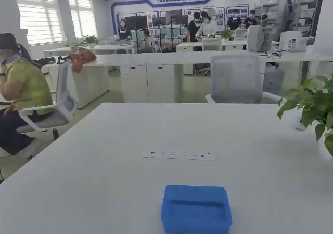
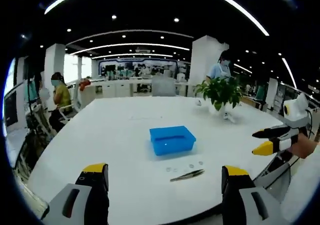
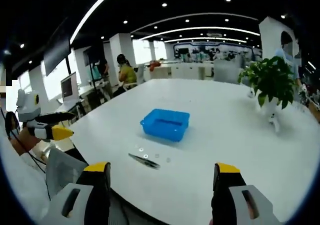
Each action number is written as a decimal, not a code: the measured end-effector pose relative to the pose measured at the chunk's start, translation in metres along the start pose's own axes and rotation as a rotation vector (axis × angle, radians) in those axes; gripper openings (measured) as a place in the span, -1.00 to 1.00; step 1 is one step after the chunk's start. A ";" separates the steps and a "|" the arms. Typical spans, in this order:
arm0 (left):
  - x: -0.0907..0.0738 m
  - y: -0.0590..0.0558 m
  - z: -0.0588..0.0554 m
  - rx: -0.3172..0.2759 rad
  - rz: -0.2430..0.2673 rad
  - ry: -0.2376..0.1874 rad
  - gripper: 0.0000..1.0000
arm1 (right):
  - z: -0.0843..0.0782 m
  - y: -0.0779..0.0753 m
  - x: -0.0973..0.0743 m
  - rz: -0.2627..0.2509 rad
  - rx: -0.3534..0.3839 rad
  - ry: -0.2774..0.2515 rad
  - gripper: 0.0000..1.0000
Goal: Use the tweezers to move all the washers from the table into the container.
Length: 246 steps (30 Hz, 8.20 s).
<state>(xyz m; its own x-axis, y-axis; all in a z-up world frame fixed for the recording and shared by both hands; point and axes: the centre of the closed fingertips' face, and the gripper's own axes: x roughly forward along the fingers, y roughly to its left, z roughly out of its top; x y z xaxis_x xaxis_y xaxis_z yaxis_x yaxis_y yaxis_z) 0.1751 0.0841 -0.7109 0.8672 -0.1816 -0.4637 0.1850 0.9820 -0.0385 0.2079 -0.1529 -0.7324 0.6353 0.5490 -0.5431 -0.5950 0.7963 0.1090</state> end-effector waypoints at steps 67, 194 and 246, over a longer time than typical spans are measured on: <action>0.084 -0.028 -0.011 0.252 -0.413 0.155 -0.49 | -0.010 -0.019 0.021 -0.045 0.032 0.091 0.59; 0.002 -0.071 0.017 0.062 -0.452 -0.054 0.30 | 0.066 0.109 0.081 0.448 -0.462 0.017 -0.97; 0.044 0.038 -0.008 0.158 0.191 -0.183 0.82 | 0.036 0.078 0.212 0.341 -0.215 -0.009 -0.95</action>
<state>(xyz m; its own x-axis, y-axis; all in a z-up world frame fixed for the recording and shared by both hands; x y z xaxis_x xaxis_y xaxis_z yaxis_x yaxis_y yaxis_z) 0.2168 0.1141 -0.7401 0.9594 -0.0149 -0.2818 0.0679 0.9815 0.1791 0.3144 0.0346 -0.8091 0.3875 0.7754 -0.4986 -0.8612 0.4974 0.1042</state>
